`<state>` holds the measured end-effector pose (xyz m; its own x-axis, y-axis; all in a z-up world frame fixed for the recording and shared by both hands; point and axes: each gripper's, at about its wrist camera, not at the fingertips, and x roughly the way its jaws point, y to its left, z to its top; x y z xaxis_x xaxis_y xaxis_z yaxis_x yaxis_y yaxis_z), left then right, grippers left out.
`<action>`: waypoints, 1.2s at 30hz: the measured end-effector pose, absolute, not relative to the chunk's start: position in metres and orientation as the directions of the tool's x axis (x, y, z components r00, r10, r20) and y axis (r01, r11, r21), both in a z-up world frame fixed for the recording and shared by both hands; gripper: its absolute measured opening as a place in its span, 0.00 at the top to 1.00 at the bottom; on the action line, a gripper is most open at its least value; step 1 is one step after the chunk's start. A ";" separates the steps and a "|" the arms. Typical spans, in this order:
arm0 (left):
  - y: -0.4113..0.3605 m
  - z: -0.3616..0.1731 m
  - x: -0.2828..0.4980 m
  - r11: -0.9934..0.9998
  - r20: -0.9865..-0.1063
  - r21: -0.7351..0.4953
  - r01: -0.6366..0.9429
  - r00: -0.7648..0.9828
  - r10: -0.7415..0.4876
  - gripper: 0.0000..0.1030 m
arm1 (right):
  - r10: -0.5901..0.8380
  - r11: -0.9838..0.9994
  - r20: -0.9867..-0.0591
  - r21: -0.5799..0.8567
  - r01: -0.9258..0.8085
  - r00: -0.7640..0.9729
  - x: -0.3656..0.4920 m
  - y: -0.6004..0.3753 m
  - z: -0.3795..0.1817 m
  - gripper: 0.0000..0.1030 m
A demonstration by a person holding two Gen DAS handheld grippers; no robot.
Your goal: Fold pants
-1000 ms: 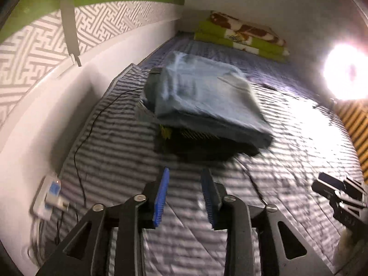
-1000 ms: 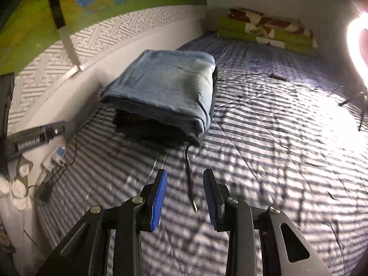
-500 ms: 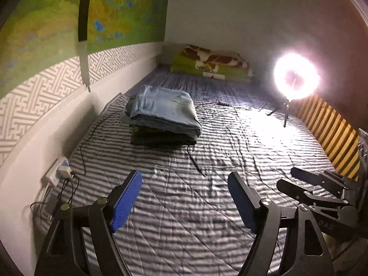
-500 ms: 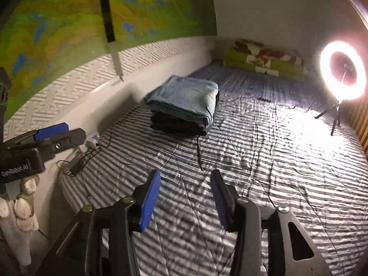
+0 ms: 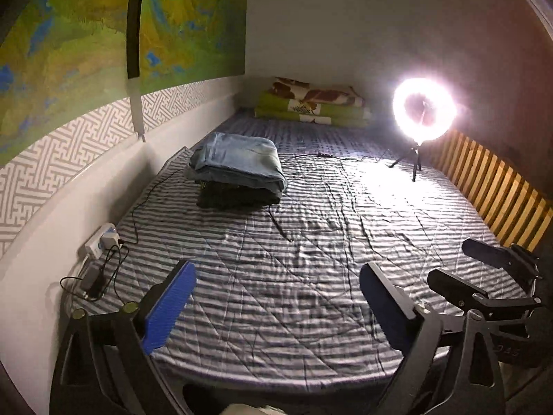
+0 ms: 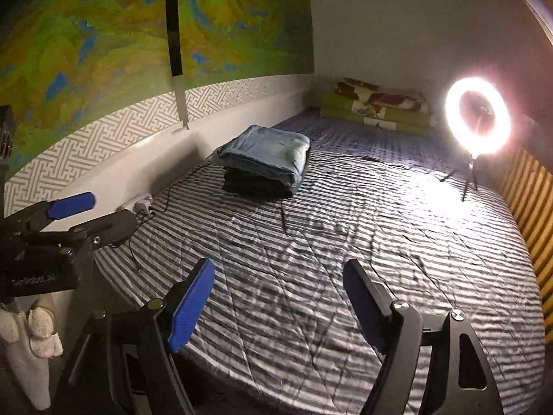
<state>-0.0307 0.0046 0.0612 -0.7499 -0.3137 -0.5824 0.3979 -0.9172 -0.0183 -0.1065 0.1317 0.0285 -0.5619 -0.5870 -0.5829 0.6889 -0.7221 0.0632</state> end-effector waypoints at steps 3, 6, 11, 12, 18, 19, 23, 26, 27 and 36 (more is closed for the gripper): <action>0.016 0.058 -0.017 -0.916 -0.586 -0.036 0.399 -0.751 -0.304 0.03 | -0.579 -0.736 -0.586 0.079 0.672 -0.566 -0.095 0.144 0.022 0.21; 0.028 0.053 -0.002 -0.911 -0.584 -0.020 0.412 -0.745 -0.324 0.02 | -0.568 -0.745 -0.594 0.078 0.662 -0.569 -0.084 0.152 0.014 0.19; 0.038 0.043 0.018 -0.906 -0.600 -0.043 0.422 -0.736 -0.315 0.01 | -0.547 -0.747 -0.606 0.042 0.664 -0.577 -0.067 0.154 0.009 0.16; 0.037 0.042 0.019 -0.905 -0.601 -0.041 0.424 -0.734 -0.317 0.01 | -0.548 -0.746 -0.606 0.041 0.665 -0.577 -0.064 0.155 0.009 0.16; 0.029 0.039 0.024 -0.893 -0.611 -0.057 0.447 -0.723 -0.323 0.01 | -0.556 -0.737 -0.602 0.038 0.675 -0.573 -0.058 0.152 0.010 0.15; 0.027 0.039 0.024 -0.891 -0.611 -0.059 0.451 -0.722 -0.325 0.01 | -0.555 -0.737 -0.601 0.034 0.675 -0.576 -0.058 0.151 0.011 0.16; 0.022 0.037 0.020 -0.888 -0.616 -0.056 0.456 -0.716 -0.329 0.01 | -0.561 -0.736 -0.597 0.044 0.675 -0.573 -0.060 0.154 0.010 0.15; 0.022 0.034 0.016 -0.890 -0.620 -0.052 0.453 -0.713 -0.327 0.01 | -0.554 -0.740 -0.605 0.043 0.671 -0.572 -0.063 0.155 0.007 0.15; 0.023 0.033 0.014 -0.891 -0.621 -0.051 0.452 -0.713 -0.326 0.01 | -0.551 -0.742 -0.606 0.042 0.669 -0.573 -0.063 0.155 0.005 0.15; 0.020 0.027 0.004 -0.890 -0.627 -0.050 0.452 -0.708 -0.324 0.01 | -0.546 -0.742 -0.608 0.032 0.670 -0.576 -0.065 0.149 0.002 0.16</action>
<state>0.0041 0.0199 0.0273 -0.7083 -0.3243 -0.6270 0.4523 -0.8904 -0.0503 -0.0653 0.1495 0.0022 -0.5762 -0.5463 -0.6080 0.6698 -0.7419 0.0318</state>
